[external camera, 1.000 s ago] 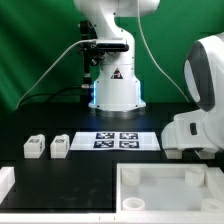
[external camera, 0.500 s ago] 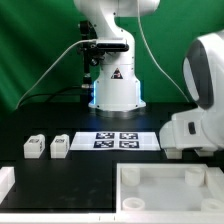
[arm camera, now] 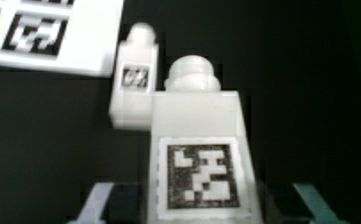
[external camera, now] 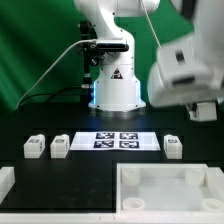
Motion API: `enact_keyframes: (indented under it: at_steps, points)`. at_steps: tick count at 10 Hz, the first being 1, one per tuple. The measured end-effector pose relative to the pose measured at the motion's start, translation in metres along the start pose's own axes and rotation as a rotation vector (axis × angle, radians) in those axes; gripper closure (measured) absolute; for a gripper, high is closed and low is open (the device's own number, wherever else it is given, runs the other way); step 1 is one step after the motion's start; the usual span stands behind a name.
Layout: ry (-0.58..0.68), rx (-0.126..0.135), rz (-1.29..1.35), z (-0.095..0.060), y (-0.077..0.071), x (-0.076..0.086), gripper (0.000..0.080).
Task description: Assemble one leg
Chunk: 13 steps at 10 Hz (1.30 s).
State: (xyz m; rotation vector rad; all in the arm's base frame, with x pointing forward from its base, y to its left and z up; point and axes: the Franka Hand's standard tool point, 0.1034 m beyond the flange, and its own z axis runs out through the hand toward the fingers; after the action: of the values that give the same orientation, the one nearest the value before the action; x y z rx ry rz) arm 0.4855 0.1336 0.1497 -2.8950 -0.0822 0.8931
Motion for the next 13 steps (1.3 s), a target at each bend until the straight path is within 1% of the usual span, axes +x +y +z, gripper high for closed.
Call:
enact_keyframes:
  at_steps: [2, 3, 4, 5, 6, 7, 8, 9, 10, 12, 13]
  points:
    - [0.215, -0.003, 0.002, 0.000, -0.001, 0.011, 0.0508]
    - [0.316, -0.007, 0.002, -0.002, 0.000, 0.011, 0.0508]
    - [0.390, -0.014, -0.035, -0.008, 0.005, 0.016, 0.0508]
    - [0.493, -0.024, -0.102, -0.035, 0.020, 0.034, 0.0508]
    - [0.584, -0.033, -0.142, -0.061, 0.036, 0.049, 0.0508]
    - [0.697, -0.043, -0.154, -0.084, 0.040, 0.062, 0.0508]
    - [0.784, -0.052, -0.158, -0.095, 0.038, 0.065, 0.0508]
    - [0.875, -0.060, -0.156, -0.095, 0.040, 0.067, 0.0508]
    - [0.979, -0.075, -0.154, -0.095, 0.045, 0.069, 0.0508]
    - [1.113, -0.101, -0.157, -0.095, 0.051, 0.070, 0.0508]
    - [1.098, -0.097, -0.159, -0.088, 0.048, 0.072, 0.0508]
